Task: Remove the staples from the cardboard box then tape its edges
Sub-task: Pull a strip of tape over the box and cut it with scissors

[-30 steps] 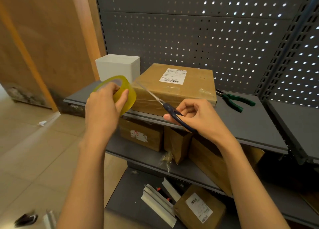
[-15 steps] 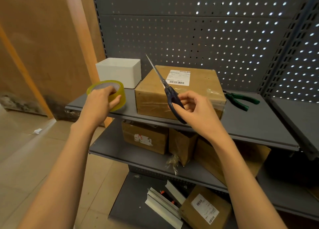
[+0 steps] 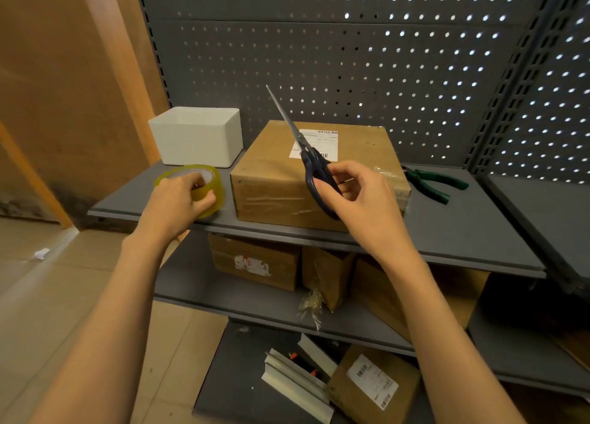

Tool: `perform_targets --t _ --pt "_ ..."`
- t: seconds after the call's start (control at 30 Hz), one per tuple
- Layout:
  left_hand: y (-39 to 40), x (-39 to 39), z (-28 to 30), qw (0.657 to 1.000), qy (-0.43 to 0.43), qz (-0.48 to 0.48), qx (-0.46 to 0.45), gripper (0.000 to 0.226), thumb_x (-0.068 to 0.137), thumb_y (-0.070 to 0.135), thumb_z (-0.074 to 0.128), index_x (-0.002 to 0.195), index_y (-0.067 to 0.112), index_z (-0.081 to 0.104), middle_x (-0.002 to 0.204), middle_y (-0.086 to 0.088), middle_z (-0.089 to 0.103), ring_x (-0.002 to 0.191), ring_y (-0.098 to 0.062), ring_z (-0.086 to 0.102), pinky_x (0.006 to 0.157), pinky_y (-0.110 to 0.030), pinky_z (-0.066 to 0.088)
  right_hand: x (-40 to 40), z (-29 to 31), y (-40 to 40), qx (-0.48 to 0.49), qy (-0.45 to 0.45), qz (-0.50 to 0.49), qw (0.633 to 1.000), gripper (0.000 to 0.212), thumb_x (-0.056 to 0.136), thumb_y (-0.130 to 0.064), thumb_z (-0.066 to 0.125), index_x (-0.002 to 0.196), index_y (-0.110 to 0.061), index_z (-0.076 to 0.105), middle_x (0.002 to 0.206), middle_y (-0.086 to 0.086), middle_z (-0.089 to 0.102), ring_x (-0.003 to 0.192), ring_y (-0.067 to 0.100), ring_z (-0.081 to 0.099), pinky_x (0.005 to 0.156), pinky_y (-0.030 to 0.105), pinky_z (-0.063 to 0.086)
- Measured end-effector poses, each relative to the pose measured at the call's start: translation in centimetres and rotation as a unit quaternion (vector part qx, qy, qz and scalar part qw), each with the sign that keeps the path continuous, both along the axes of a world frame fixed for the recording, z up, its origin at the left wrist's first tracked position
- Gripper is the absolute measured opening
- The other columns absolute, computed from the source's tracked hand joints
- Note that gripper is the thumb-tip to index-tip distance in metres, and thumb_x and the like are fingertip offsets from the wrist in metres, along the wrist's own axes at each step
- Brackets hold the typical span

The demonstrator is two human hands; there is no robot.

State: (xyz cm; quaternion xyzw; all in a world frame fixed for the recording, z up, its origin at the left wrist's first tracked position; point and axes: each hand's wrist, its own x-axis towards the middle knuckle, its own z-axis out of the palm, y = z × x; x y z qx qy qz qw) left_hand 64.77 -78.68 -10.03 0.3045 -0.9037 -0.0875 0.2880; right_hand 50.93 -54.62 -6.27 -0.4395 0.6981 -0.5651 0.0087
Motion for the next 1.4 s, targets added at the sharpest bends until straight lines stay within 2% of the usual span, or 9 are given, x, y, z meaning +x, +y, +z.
perform_targets --t 0.3,0.4,0.5,0.6,0.8,1.07,1.13,1.27,1.4 --pt "3.5 -1.3 4.2 0.990 0.104 -0.001 -0.092 0.018 0.084 0.024 0.060 0.091 0.007 0.063 0.090 -0.011 0.060 0.089 -0.025 0.051 0.072 -0.031 0.035 -3.1 1.1 3.3 -0.103 0.043 -0.224 0.968 0.028 0.081 -0.033 0.070 0.103 -0.017 0.069 0.079 -0.014 0.064 0.072 -0.004 0.060 0.066 0.003 0.045" --pt "5.7 -2.7 4.9 0.987 0.126 -0.038 -0.090 0.015 0.084 0.022 0.059 0.088 0.008 0.062 0.089 -0.009 0.061 0.088 -0.023 0.052 0.072 -0.029 0.035 -5.4 0.6 5.7 -0.054 0.063 -0.294 0.952 0.029 0.081 -0.034 0.069 0.101 -0.013 0.070 0.080 -0.010 0.064 0.071 -0.001 0.059 0.069 0.003 0.042" --pt "7.8 -4.3 5.1 0.985 0.128 -0.069 -0.094 0.014 0.084 0.023 0.058 0.087 0.010 0.061 0.086 -0.007 0.059 0.084 -0.018 0.049 0.071 -0.029 0.035 -7.3 -0.5 7.8 0.022 0.087 -0.354 0.931 0.034 0.082 -0.034 0.070 0.104 -0.008 0.069 0.088 0.002 0.070 0.080 0.013 0.063 0.077 0.025 0.050" --pt "9.6 -6.1 5.2 0.985 0.115 -0.090 -0.097 0.014 0.085 0.025 0.058 0.088 0.011 0.060 0.085 -0.002 0.056 0.083 -0.016 0.048 0.069 -0.029 0.036 -8.4 -1.6 8.9 0.087 0.114 -0.381 0.913 0.033 0.081 -0.031 0.071 0.102 -0.004 0.069 0.089 0.010 0.071 0.081 0.022 0.065 0.075 0.031 0.049" --pt "13.1 -8.8 5.4 0.982 0.106 -0.119 -0.104 0.012 0.086 0.026 0.058 0.087 0.014 0.059 0.084 0.003 0.053 0.081 -0.013 0.047 0.068 -0.028 0.036 -9.6 -3.2 9.8 0.241 0.098 -0.368 0.893 0.030 0.082 -0.031 0.069 0.099 -0.005 0.067 0.088 0.013 0.068 0.081 0.029 0.063 0.063 0.030 0.047" --pt "16.4 -10.7 4.8 0.983 0.082 -0.136 -0.094 0.011 0.089 0.021 0.054 0.094 0.013 0.060 0.089 0.001 0.056 0.085 -0.011 0.046 0.071 -0.024 0.033 -10.0 -3.8 9.6 0.321 0.138 -0.326 0.878 0.023 0.091 -0.025 0.057 0.095 -0.004 0.064 0.086 0.011 0.062 0.084 0.027 0.061 0.060 0.028 0.040" --pt "17.0 -10.9 4.6 0.983 0.075 -0.142 -0.084 0.015 0.092 0.018 0.049 0.100 0.012 0.059 0.097 -0.002 0.059 0.091 -0.014 0.048 0.076 -0.026 0.037 -9.9 -3.6 9.4 0.297 0.169 -0.306 0.888 0.025 0.095 -0.024 0.048 0.100 -0.006 0.065 0.093 0.010 0.065 0.087 0.025 0.060 0.066 0.030 0.045" --pt "18.5 -11.2 4.3 0.980 0.057 -0.171 -0.088 0.026 0.095 0.013 0.043 0.116 0.010 0.058 0.109 -0.006 0.060 0.102 -0.021 0.050 0.085 -0.029 0.035 -8.9 -1.4 8.5 0.107 0.158 -0.193 0.963 0.033 0.100 -0.023 0.038 0.125 -0.013 0.058 0.119 0.004 0.063 0.110 0.016 0.056 0.089 0.026 0.040" --pt "19.4 -11.9 4.1 0.975 0.015 -0.205 -0.088 0.033 0.096 0.013 0.042 0.127 0.008 0.053 0.120 -0.009 0.060 0.111 -0.023 0.051 0.094 -0.029 0.033 -7.4 -0.4 6.4 0.129 0.207 -0.079 0.967 0.042 0.101 -0.025 0.032 0.140 -0.010 0.039 0.143 0.004 0.044 0.133 0.013 0.037 0.106 0.016 0.019"
